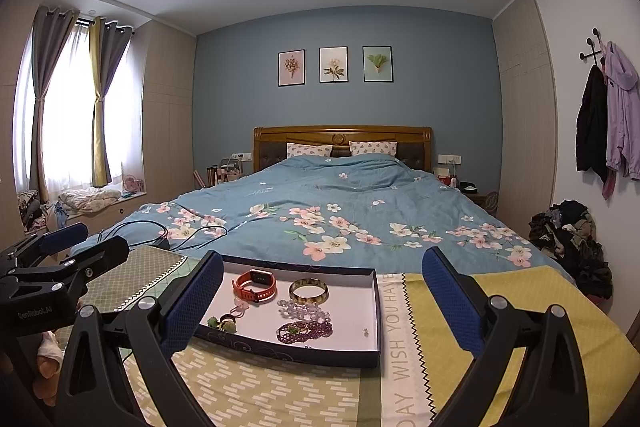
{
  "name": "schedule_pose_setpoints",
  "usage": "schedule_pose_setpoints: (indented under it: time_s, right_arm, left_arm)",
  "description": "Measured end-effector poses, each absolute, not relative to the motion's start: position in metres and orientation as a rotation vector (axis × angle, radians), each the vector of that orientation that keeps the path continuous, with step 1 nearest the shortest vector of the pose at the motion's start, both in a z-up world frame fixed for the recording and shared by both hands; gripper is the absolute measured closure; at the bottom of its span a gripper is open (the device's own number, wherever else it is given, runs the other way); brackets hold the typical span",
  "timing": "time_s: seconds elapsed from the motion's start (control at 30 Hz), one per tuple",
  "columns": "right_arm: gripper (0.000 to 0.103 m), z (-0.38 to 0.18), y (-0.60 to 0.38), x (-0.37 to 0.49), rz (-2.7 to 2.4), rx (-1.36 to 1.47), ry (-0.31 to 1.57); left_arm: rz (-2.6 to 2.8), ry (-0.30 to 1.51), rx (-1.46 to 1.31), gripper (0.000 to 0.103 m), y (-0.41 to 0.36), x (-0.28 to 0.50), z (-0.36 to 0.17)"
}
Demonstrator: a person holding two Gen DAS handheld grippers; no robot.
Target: Organize jewelry
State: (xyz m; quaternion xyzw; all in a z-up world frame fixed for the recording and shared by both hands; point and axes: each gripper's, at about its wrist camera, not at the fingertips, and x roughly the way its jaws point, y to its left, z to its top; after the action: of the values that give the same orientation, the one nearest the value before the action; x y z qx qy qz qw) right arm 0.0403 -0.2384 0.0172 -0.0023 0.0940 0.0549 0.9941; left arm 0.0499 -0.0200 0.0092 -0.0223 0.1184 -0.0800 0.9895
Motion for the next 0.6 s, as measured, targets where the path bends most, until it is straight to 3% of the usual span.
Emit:
schedule_pose_setpoints:
  time_s: [0.6]
  right_arm:
    - [0.007, 0.0164, -0.2379, 0.0401, 0.105, -0.008, 0.185]
  left_arm:
    - [-0.163, 0.236, -0.053, 0.006, -0.0193, 0.0485, 0.0102]
